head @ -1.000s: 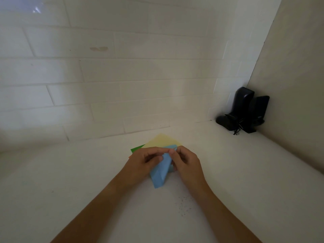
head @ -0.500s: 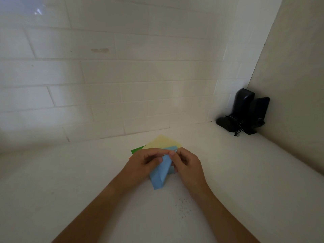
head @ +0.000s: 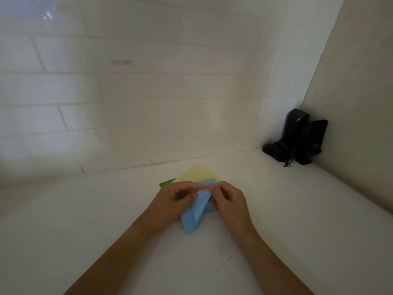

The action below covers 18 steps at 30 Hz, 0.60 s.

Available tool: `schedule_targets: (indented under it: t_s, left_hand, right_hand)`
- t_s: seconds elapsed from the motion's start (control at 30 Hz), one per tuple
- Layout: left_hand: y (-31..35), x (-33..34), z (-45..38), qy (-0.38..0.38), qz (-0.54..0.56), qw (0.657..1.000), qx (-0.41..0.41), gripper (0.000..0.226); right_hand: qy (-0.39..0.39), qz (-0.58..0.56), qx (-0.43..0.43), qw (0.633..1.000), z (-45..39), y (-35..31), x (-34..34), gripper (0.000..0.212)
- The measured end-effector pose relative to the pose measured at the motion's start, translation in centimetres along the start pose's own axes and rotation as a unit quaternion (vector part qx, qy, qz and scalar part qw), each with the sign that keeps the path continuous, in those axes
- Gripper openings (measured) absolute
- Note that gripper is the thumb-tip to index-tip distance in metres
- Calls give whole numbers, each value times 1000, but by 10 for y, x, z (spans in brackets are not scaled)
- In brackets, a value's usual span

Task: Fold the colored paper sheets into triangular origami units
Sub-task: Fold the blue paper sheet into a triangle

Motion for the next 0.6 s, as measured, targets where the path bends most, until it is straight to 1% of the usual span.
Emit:
schedule_targets:
  t_s: [0.33, 0.43, 0.6]
  left_hand:
    - [-1, 1, -1, 2, -5, 1000, -10, 29]
    - [0, 1, -1, 4, 10, 1000, -16, 26]
    - [1, 1, -1, 2, 18, 1000, -19, 27]
  right_hand:
    - [22, 9, -5, 1000, 1, -1, -2, 31]
    - [36, -1, 0, 999, 2, -1, -4, 33]
    - [44, -12, 2, 999, 2, -2, -5, 34]
Point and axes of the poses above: each hand's wrist, its own z-axis away from the middle knuckle, its own x-axis out of the palm, y = z × x, the point moved 6 cm from there along -z, towards the middle knuckle, and after that the axes turned 15 degrees about -z, right-handed, at the moved point
